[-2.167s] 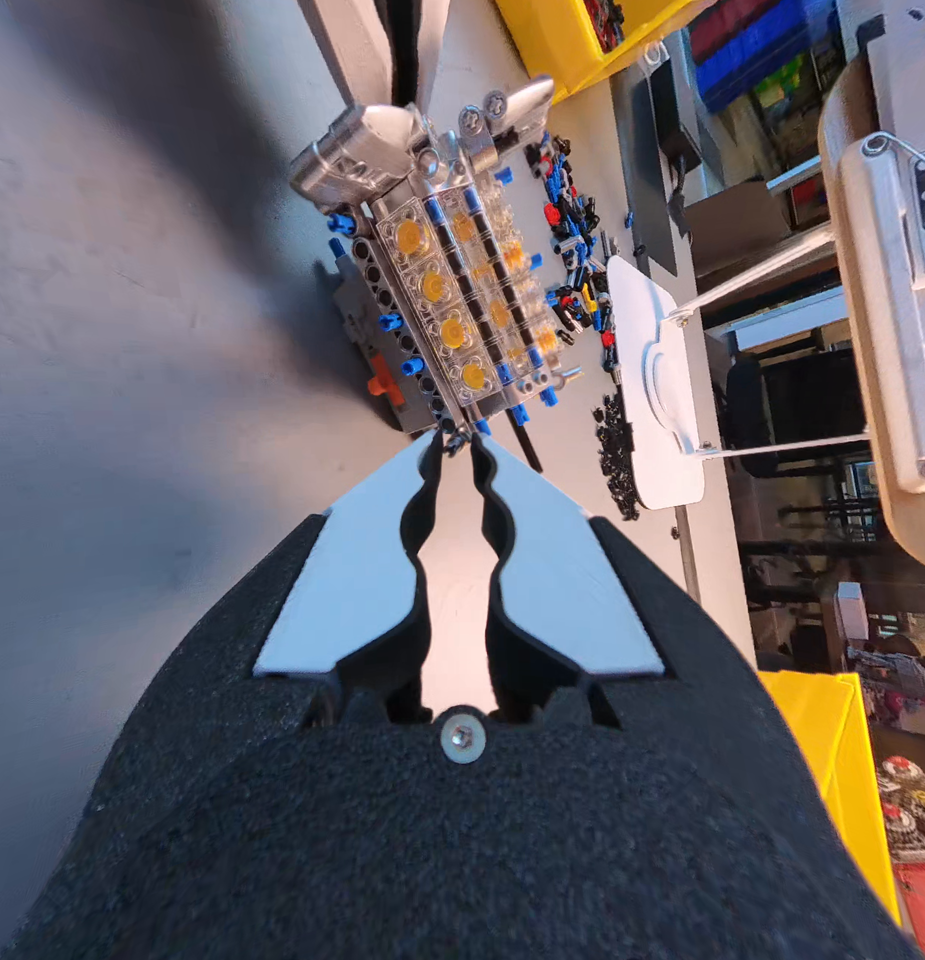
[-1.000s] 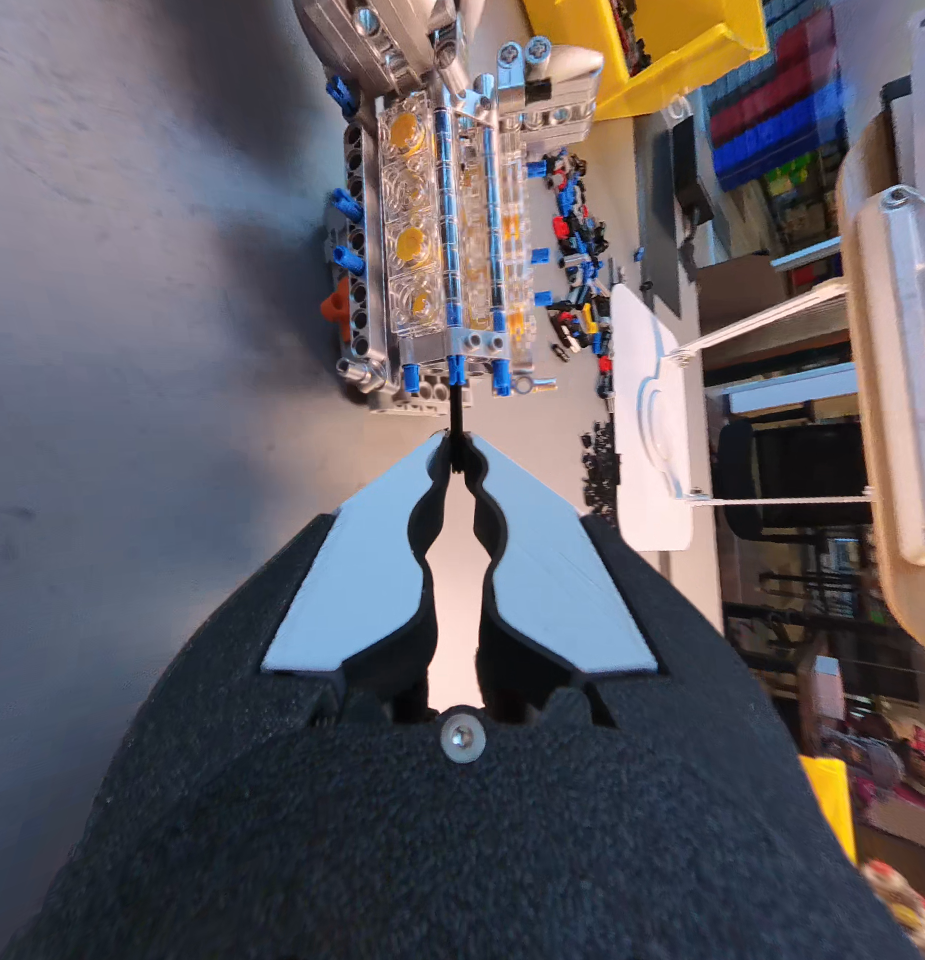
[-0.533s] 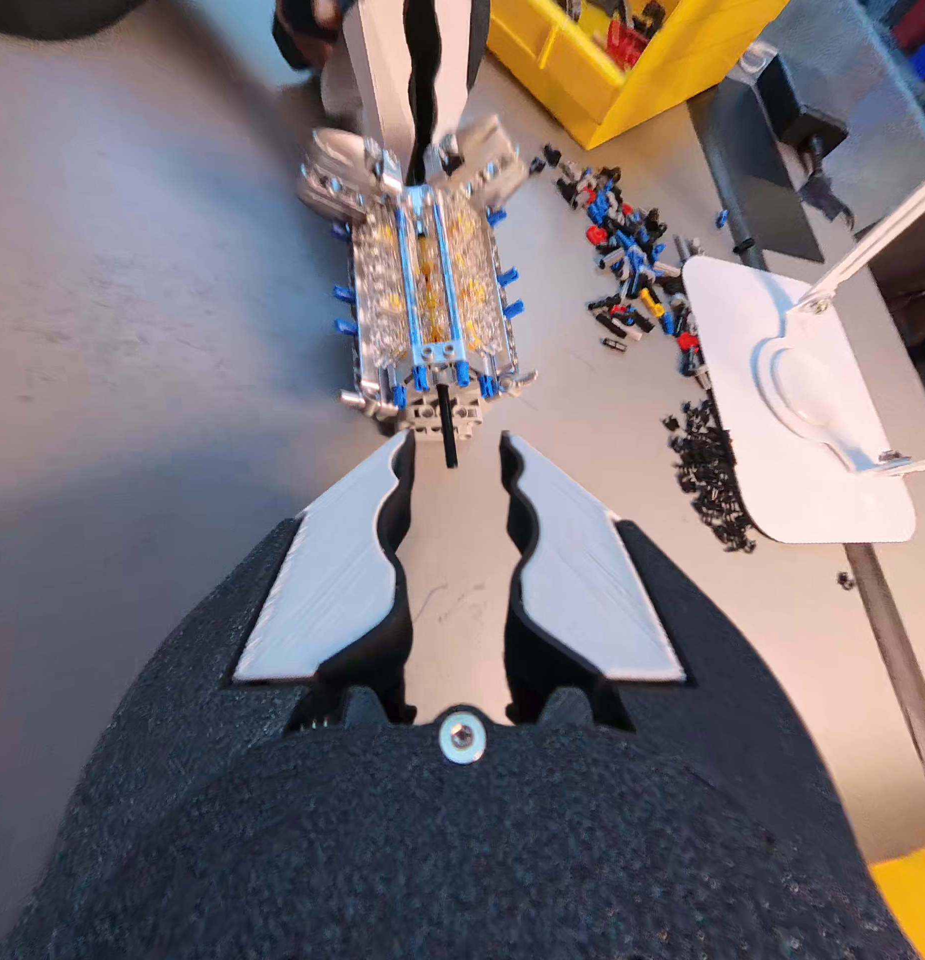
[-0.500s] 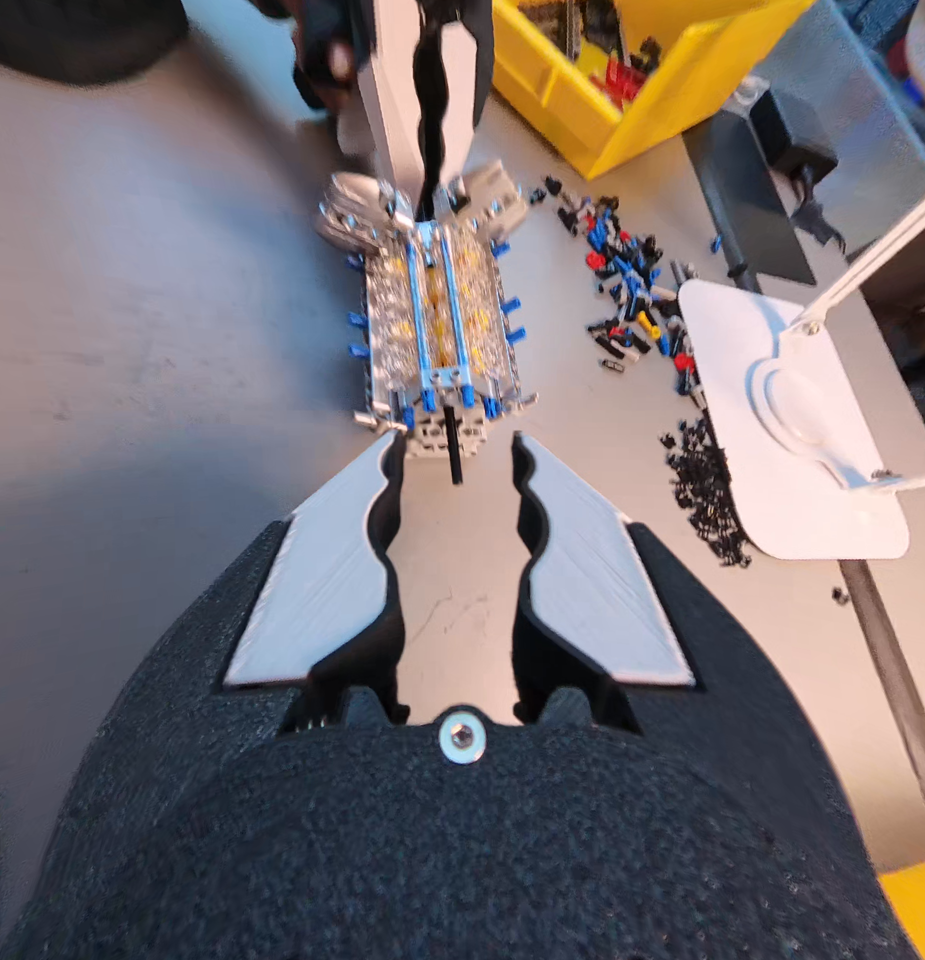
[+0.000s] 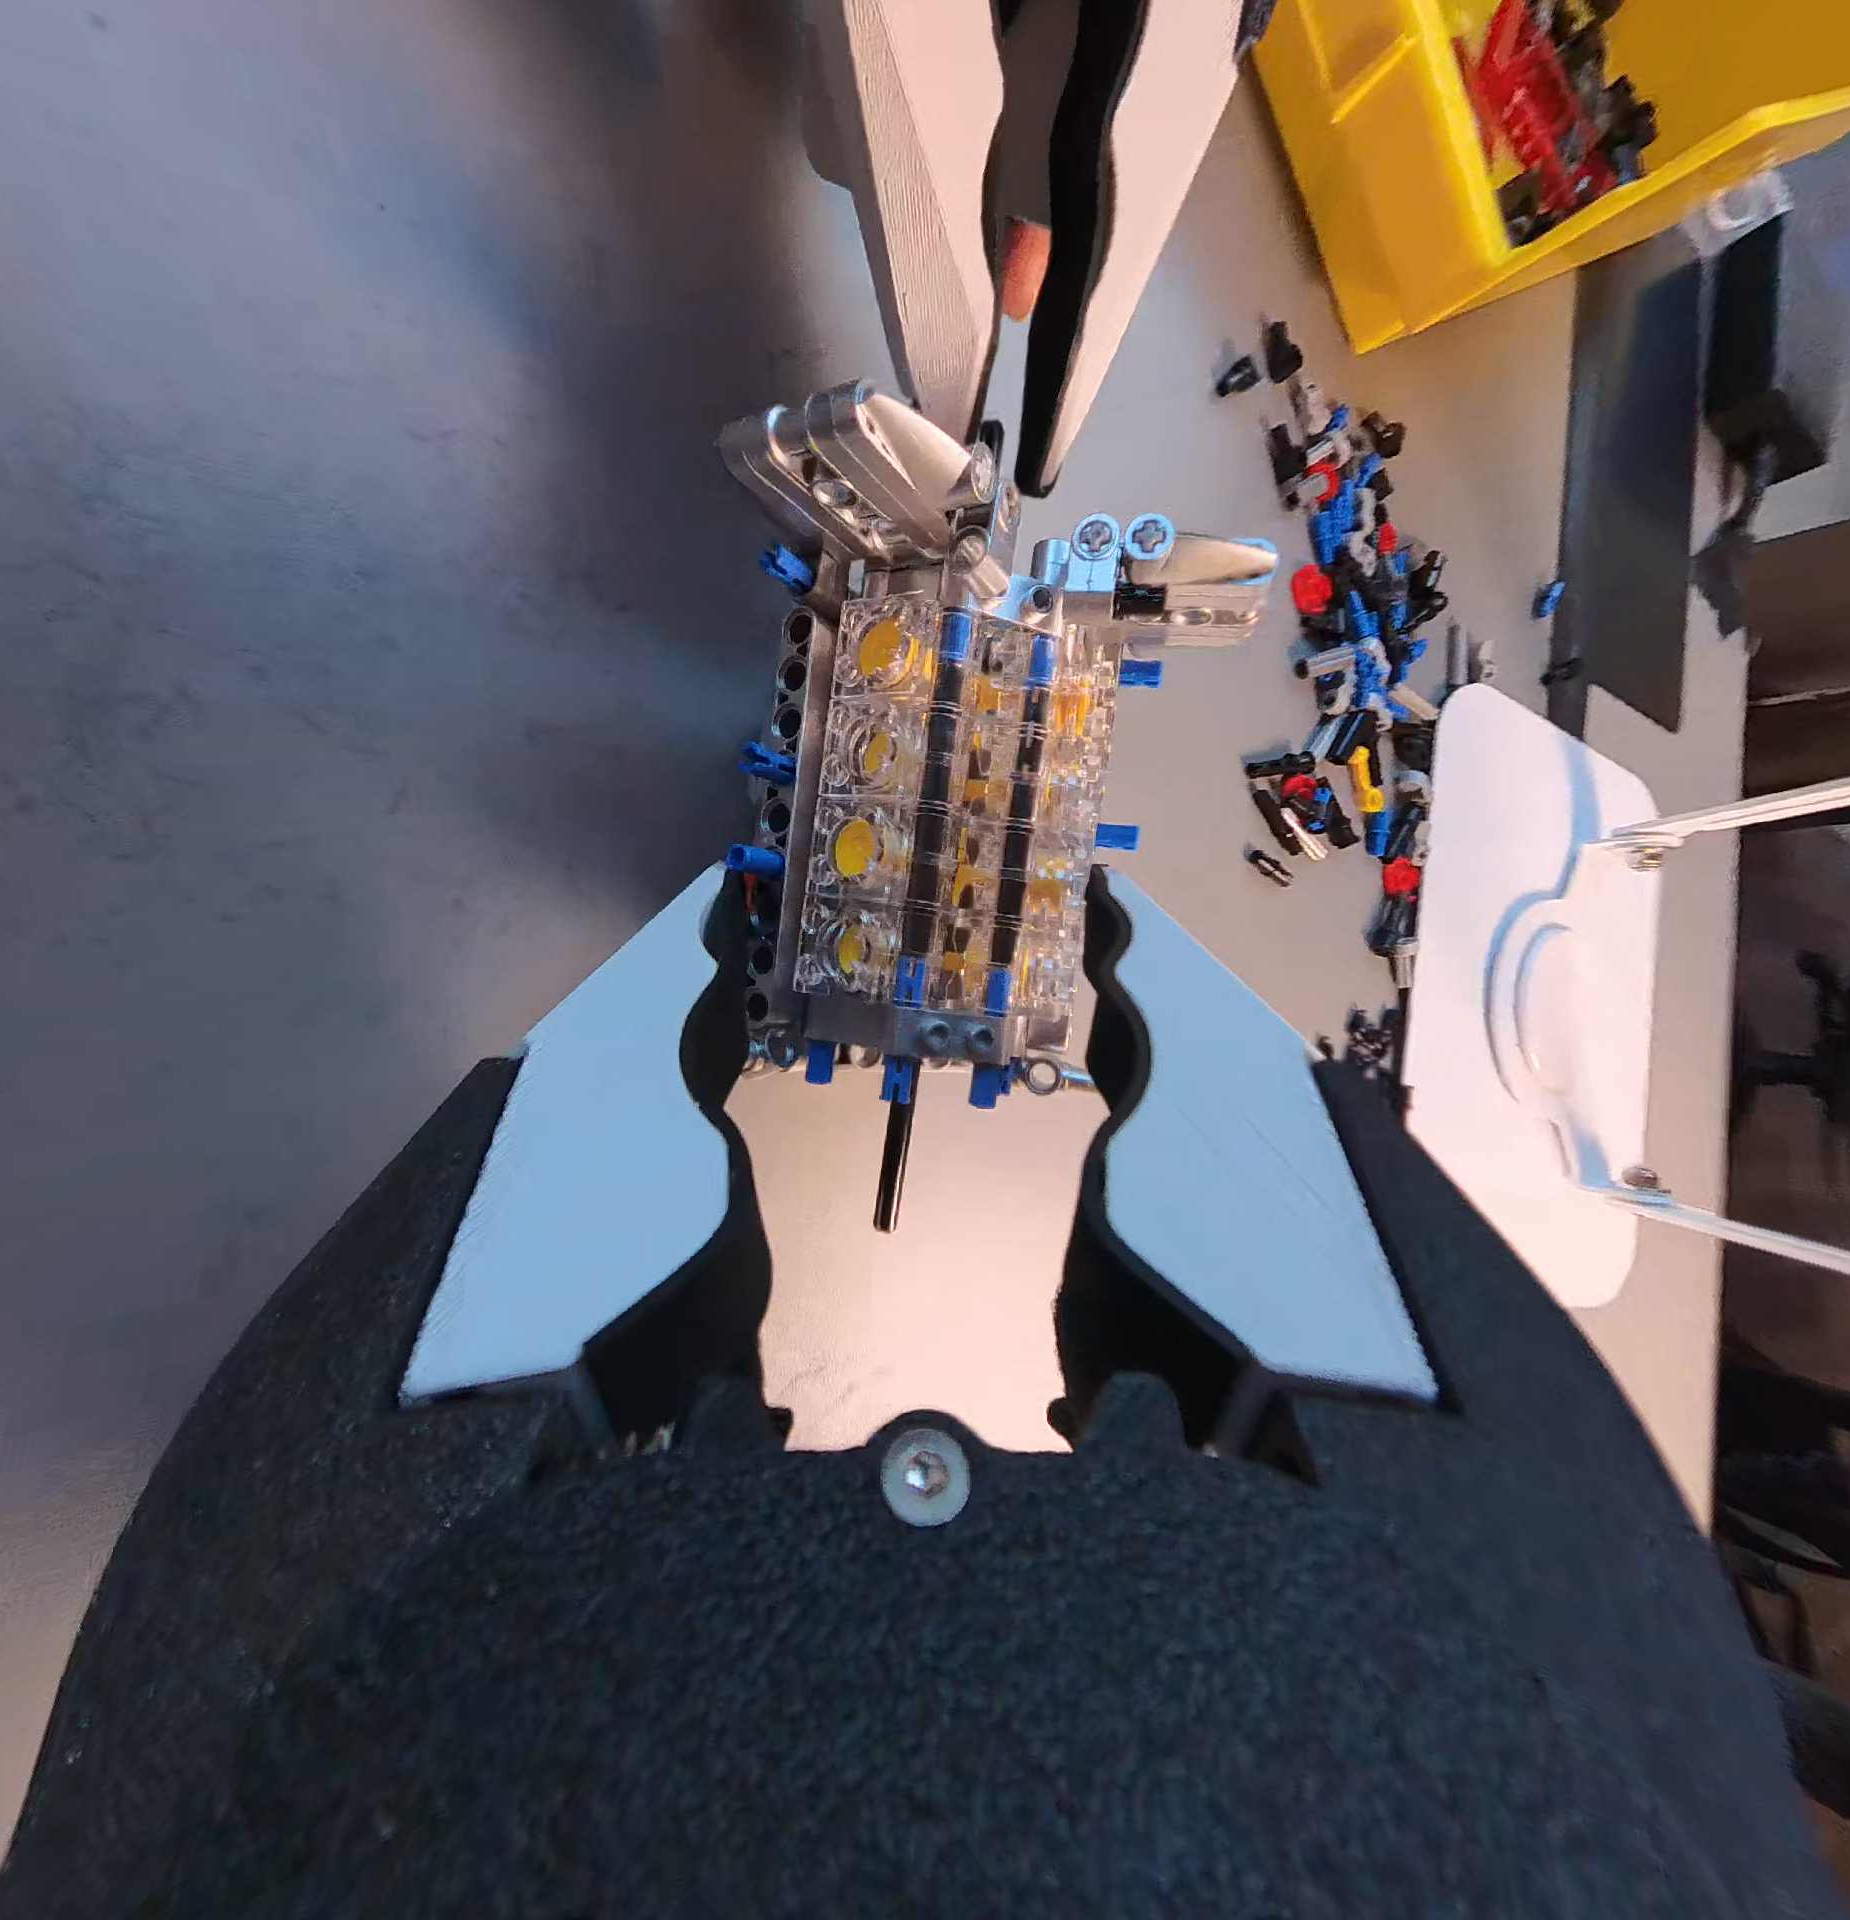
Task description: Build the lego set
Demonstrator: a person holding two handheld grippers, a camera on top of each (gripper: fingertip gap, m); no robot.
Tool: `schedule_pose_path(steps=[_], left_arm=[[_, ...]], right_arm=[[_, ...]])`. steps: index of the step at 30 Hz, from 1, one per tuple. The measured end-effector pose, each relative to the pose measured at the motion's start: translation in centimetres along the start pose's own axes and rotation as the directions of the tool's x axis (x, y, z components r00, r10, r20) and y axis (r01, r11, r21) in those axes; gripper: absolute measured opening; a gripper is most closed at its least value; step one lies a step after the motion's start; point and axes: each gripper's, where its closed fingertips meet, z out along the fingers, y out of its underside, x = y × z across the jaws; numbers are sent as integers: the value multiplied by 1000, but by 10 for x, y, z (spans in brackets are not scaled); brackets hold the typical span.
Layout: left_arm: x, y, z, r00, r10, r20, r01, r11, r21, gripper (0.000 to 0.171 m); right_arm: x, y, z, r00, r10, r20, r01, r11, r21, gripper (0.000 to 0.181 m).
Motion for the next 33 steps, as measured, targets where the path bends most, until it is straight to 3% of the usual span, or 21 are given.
schedule_pose_path(steps=[5,10,21,24,30,33], left_arm=[[2,-1,2,1000,-25,-4,25,999,20,7],[2,4,4,1000,-22,15,22,1000,11,4],[6,4,1,999,38,23,-38,999,-5,5],[8,0,-2,999,41,24,-42,999,11,8],[8,-3,-1,993,93,74,-95,995,16,7],[7,-3,-1,978,175,111,-177,984,4,4]], right_arm=[[1,1,-1,970,117,212,-113,993,-32,64],[1,1,-1,960,101,262,-79,993,-90,64],[1,-11,-19,969,144,201,-148,989,5,66],[1,-10,-23,973,160,166,-166,986,23,58],[-3,-12,-19,987,149,53,-152,987,58,36],[-3,-8,-14,994,74,-75,-72,997,31,36]])
